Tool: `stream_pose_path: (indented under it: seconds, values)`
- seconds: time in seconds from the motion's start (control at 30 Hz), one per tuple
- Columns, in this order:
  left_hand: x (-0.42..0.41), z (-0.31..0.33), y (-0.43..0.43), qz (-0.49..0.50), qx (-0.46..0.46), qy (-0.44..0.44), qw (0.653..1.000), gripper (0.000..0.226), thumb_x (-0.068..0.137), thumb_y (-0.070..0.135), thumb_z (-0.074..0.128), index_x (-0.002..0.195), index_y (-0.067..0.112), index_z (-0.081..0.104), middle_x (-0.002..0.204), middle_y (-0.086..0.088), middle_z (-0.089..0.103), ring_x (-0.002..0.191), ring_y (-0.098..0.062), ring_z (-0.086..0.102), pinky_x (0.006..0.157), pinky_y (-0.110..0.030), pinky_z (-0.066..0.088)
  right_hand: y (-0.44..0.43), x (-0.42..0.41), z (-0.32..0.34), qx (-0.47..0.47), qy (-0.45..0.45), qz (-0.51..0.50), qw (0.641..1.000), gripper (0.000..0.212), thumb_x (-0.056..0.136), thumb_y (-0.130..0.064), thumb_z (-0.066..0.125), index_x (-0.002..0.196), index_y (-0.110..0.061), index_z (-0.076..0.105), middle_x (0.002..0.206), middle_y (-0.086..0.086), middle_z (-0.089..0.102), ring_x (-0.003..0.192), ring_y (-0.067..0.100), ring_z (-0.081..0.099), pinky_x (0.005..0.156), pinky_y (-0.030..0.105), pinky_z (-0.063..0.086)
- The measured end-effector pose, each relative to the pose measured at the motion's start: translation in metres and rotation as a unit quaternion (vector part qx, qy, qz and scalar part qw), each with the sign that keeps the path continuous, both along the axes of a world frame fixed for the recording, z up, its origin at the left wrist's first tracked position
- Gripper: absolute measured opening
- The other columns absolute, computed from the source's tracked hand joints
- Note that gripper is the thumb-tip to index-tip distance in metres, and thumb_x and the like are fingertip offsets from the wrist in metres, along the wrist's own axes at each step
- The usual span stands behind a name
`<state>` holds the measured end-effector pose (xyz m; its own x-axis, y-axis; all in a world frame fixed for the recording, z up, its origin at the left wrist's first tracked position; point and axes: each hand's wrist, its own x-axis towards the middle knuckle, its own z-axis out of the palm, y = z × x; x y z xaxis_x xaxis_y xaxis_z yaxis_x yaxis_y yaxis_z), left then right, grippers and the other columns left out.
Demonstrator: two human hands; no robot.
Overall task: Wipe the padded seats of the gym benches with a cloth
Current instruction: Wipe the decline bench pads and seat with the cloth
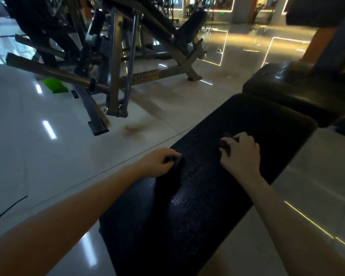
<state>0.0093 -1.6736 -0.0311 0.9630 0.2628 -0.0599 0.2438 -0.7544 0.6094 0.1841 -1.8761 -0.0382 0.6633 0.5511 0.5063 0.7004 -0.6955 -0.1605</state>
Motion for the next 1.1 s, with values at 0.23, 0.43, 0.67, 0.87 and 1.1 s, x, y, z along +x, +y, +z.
stream_pose_path:
  seconds: [0.23, 0.43, 0.67, 0.87, 1.1]
  values:
    - [0.040, -0.016, -0.025, -0.045, 0.096, -0.029, 0.994, 0.055, 0.095, 0.039, 0.048, 0.149, 0.029, 0.038, 0.161, -0.002, 0.022, 0.148, -0.020, 0.017, 0.120, -0.035, 0.015, 0.010, -0.030, -0.011, -0.002, -0.002, 0.025, 1.000, 0.029, 0.077, -0.032, 0.073, 0.104, -0.021, 0.069, 0.100, 0.008, 0.050, 0.090, 0.029, 0.050, 0.074, 0.040, 0.044]
    - [0.024, -0.043, -0.033, -0.060, 0.191, -0.042, 0.979, 0.074, 0.084, 0.072, -0.007, 0.151, 0.039, -0.007, 0.160, 0.010, -0.015, 0.149, -0.010, -0.015, 0.116, -0.027, -0.016, 0.012, -0.026, -0.013, -0.056, -0.020, 0.133, 0.989, 0.030, 0.077, -0.037, 0.068, 0.105, -0.027, 0.067, 0.097, 0.003, 0.052, 0.085, 0.024, 0.053, 0.070, 0.036, 0.042]
    - [0.013, -0.046, -0.022, -0.087, 0.154, -0.031, 0.984, 0.080, 0.079, 0.082, 0.000, 0.152, 0.049, 0.000, 0.159, 0.020, -0.013, 0.148, -0.006, -0.008, 0.119, -0.030, -0.007, 0.025, 0.089, 0.042, -0.048, 0.041, -0.137, 0.988, 0.036, 0.092, -0.039, 0.059, 0.126, -0.027, 0.062, 0.116, 0.006, 0.047, 0.109, 0.026, 0.047, 0.092, 0.039, 0.039]
    - [0.039, -0.027, 0.000, -0.139, 0.131, -0.041, 0.981, 0.050, 0.076, 0.055, 0.043, 0.121, 0.043, 0.062, 0.127, 0.012, 0.060, 0.110, -0.012, 0.064, 0.081, -0.028, 0.054, 0.013, 0.035, 0.032, -0.106, 0.057, 0.018, 0.993, 0.033, 0.087, -0.049, 0.055, 0.114, -0.033, 0.066, 0.108, 0.000, 0.048, 0.097, 0.023, 0.052, 0.082, 0.036, 0.043]
    - [0.115, 0.002, -0.027, -0.155, 0.138, -0.119, 0.971, 0.052, 0.095, 0.041, 0.041, 0.146, 0.037, 0.036, 0.156, 0.015, 0.023, 0.144, -0.009, 0.020, 0.112, -0.025, 0.018, 0.007, 0.054, 0.033, -0.090, 0.019, 0.067, 0.993, 0.034, 0.086, -0.049, 0.053, 0.112, -0.031, 0.066, 0.104, -0.001, 0.054, 0.090, 0.019, 0.054, 0.074, 0.033, 0.045]
